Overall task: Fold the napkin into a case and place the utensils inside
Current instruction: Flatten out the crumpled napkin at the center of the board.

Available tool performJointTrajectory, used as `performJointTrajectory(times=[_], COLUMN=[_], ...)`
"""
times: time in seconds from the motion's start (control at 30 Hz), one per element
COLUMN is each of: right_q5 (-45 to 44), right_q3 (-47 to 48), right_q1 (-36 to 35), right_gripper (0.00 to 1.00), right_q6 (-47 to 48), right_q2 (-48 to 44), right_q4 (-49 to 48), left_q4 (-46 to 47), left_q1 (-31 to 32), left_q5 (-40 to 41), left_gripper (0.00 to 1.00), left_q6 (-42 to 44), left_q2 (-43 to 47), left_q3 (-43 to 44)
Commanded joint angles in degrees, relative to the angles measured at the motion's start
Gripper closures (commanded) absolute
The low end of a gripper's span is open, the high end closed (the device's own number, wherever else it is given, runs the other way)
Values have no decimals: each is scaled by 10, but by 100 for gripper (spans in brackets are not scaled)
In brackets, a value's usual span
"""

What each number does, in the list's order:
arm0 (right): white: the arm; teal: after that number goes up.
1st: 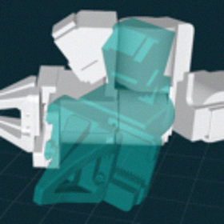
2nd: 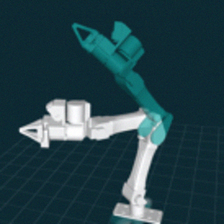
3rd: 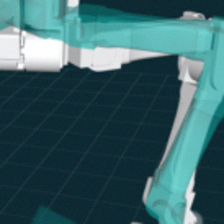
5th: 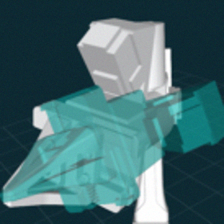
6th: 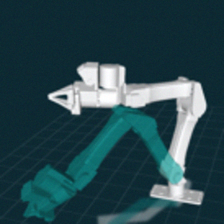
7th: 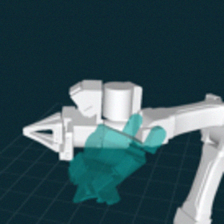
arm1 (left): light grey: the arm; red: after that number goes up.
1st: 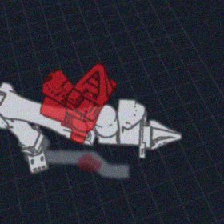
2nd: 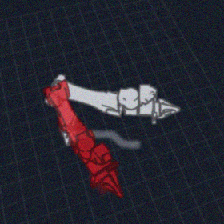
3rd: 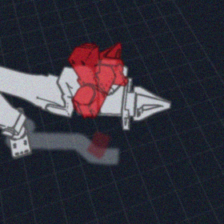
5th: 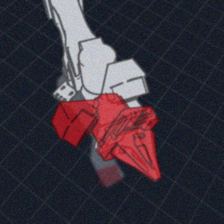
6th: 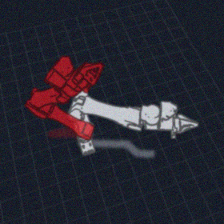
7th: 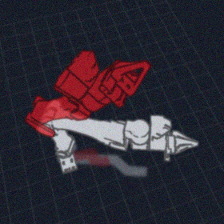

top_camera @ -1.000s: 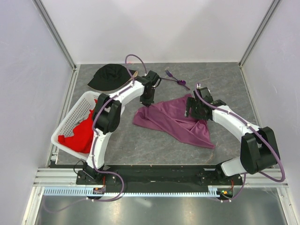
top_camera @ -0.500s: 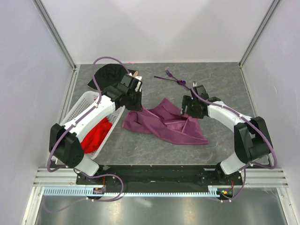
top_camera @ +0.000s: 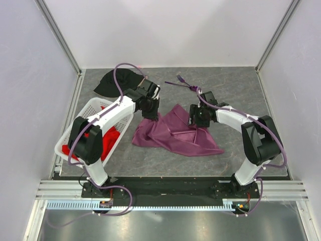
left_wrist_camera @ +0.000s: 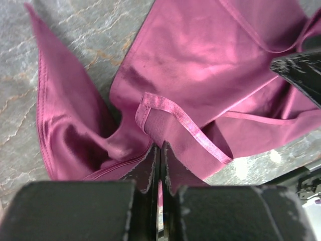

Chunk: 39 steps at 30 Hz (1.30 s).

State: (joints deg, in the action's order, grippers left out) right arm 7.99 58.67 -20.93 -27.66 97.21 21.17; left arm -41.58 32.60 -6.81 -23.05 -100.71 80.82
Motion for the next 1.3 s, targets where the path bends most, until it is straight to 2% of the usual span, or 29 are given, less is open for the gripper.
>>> performJointTrajectory(times=[0.0, 0.07, 0.17, 0.27, 0.4, 0.5, 0.6, 0.67, 0.7, 0.83, 0.9, 0.93, 0.97, 1.07, 1.17, 1.23, 1.27], right_q5=[-28, -70, -119, -166, -198, -190, -161, -142, -134, -92, -88, -89, -93, -94, -81, -52, -44], right_q3=[24, 11, -19, -63, -92, -83, -54, -35, -35, -17, -16, -16, -14, -1, 6, 13, 17], right_q1=[4, 8, 22, 43, 68, 96, 111, 111, 111, 112, 110, 111, 110, 110, 110, 110, 110], right_gripper=[46, 52, 69, 71, 75, 75, 75, 75, 74, 69, 67, 66, 65, 61, 55, 51, 50], right_q6=[1, -14, -44, -77, -87, -84, -65, -49, -36, -13, -9, -5, -2, 8, 11, 10, 14], right_q2=[32, 33, 26, 2, -42, -45, -35, -36, -41, -42, -57, -63, -69, -94, -105, -95, -91], right_q4=[-11, -8, 2, 2, -3, -3, 13, 25, 26, 43, 45, 47, 49, 61, 61, 58, 58], left_q4=[17, 17, 12, -10, -16, -10, 18, 38, 43, 64, 96, 98, 99, 69, 41, 41, 42], left_q1=[0, 0, 0, -1, -1, 1, 1, 1, 1, 2, 16, 28, 42, 41, 39, 36, 34], left_q5=[-32, -36, -41, -31, -118, -149, -147, -152, -171, -221, -260, -270, -281, -268, -184, -149, -139], left_gripper=[98, 98, 98, 98, 98, 98, 98, 98, 98, 96, 83, 77, 60, 39, 33, 35, 40], left_q6=[15, 22, 56, 83, 93, 85, 71, 49, 41, -1, -35, -51, -61, -75, -76, -94, -103], left_q2=[20, 34, 60, 70, 74, 109, 190, 257, 278, 366, 415, 427, 434, 446, 415, 379, 331], left_q3=[40, 36, 40, 65, 98, 82, -10, -108, -176, -327, -384, -382, -377, -335, -269, -220, -204])
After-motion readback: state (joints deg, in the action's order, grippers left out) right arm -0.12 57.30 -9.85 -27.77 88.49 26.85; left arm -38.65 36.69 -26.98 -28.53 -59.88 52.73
